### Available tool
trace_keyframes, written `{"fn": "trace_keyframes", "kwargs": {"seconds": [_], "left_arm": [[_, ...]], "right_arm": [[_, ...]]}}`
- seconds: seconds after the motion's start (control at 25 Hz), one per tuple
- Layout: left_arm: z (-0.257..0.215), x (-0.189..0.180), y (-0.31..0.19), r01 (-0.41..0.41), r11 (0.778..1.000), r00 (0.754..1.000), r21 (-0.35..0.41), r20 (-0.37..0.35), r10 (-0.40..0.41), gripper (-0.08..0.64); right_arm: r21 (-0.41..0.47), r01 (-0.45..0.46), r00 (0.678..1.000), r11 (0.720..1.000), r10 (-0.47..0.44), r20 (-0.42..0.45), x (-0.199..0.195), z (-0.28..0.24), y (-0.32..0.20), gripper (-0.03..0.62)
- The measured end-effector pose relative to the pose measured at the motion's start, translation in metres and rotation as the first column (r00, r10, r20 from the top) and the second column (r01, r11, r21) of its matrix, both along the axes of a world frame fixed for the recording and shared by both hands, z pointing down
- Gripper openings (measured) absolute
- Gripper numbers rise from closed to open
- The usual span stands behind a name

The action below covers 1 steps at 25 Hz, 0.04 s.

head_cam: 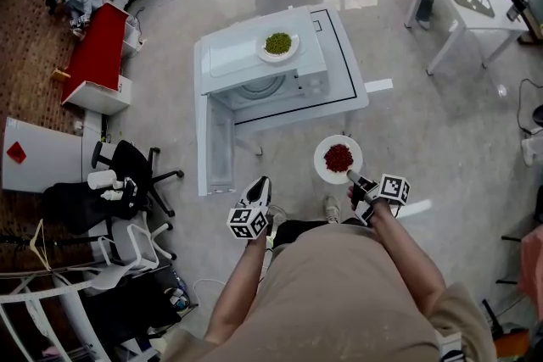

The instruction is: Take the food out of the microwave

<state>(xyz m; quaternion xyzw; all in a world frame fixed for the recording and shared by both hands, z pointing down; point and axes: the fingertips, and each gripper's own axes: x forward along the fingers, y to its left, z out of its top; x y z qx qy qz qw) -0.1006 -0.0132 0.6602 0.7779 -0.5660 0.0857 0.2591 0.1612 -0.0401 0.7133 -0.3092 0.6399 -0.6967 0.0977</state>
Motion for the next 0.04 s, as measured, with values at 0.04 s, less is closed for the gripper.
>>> {"fn": "trace_keyframes", "kwargs": {"seconds": [0.04], "left_arm": [[0.0017,-0.001,0.0005,0.001,1.0,1.0,-0.004,-0.002,-0.001,0.011]], "right_arm": [[0.002,0.001,1.0,1.0,-0.001,-0.002,-0.0007,0.0002,-0.0003,0.015]]}}
